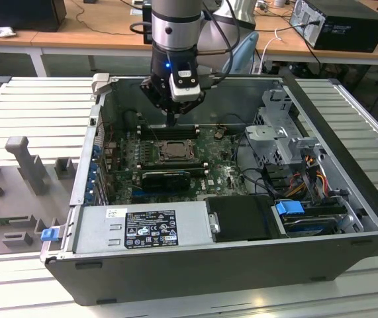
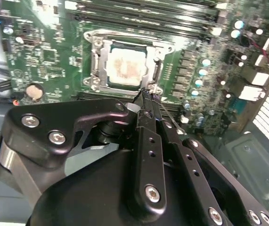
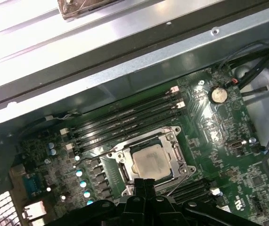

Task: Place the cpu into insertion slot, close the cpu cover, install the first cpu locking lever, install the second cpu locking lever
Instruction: 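Install the first cpu locking lever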

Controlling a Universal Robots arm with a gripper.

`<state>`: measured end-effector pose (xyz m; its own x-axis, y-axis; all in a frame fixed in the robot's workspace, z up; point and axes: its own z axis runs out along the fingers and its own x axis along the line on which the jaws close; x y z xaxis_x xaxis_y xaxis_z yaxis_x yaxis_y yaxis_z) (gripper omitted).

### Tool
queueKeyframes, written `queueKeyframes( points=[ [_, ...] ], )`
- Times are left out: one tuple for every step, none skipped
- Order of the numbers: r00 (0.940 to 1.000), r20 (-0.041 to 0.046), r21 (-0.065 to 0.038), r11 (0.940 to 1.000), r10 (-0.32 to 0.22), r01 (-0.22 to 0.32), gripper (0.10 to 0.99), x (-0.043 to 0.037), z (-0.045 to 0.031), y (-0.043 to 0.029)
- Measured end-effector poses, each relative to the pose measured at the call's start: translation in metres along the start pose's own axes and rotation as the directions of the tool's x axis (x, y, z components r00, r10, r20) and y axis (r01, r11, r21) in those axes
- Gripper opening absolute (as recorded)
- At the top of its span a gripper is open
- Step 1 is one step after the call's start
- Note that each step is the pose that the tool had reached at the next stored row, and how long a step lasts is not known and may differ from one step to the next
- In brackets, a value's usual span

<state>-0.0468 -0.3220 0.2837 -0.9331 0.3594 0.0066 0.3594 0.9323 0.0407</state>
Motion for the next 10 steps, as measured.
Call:
queueKeyframes(
  points=[
    [1.0,0.0089,-0.004,1.0,-0.004,0.004,0.106,0.0,0.0001,0.0],
    [0.9998,0.0178,-0.007,0.9999,-0.009,0.009,0.106,0.0,0.0001,0.0],
    [0.9997,0.0223,-0.009,0.9999,-0.013,0.013,0.106,0.0,0.0001,0.0],
    [0.9996,0.0222,-0.01,0.9998,-0.016,0.017,0.106,0.0,0.0002,0.0001],
    [0.9996,0.0221,-0.01,0.9997,-0.02,0.02,0.106,0.0,0.0002,0.0001],
    [0.9995,0.0218,-0.01,0.9996,-0.025,0.025,0.106,0.0,0.0001,0.0],
    [0.9994,0.0216,-0.01,0.9995,-0.028,0.028,0.106,0.0,0.0002,0.0],
    [0.9992,0.0214,-0.01,0.9994,-0.033,0.034,0.106,0.0,0.0002,0.0],
    [0.9991,0.0213,-0.01,0.9993,-0.037,0.037,0.106,0.0,0.0002,0.0],
    [0.999,0.0211,-0.01,0.9991,-0.041,0.041,0.106,0.0,0.0002,0.0]
  ],
)
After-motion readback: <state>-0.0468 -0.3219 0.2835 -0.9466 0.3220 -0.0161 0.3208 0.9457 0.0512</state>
